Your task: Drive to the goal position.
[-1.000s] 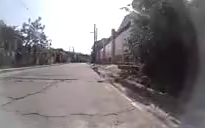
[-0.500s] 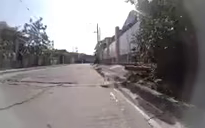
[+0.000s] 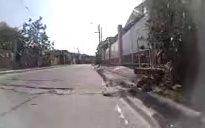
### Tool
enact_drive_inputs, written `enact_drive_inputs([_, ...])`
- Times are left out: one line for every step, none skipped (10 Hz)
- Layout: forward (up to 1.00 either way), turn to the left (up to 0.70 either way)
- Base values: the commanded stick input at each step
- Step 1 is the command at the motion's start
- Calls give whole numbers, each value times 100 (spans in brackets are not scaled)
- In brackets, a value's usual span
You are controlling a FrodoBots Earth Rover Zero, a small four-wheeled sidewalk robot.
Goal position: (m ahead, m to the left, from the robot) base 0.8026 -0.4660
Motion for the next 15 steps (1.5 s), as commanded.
enact_drive_inputs([7, 0])
enact_drive_inputs([0, 0])
enact_drive_inputs([0, 0])
enact_drive_inputs([0, 0])
enact_drive_inputs([-1, 0])
enact_drive_inputs([-3, 0])
enact_drive_inputs([-5, 0])
enact_drive_inputs([-5, 0])
enact_drive_inputs([-5, 0])
enact_drive_inputs([-2, 0])
enact_drive_inputs([0, 0])
enact_drive_inputs([0, 0])
enact_drive_inputs([0, 0])
enact_drive_inputs([0, 0])
enact_drive_inputs([0, 0])
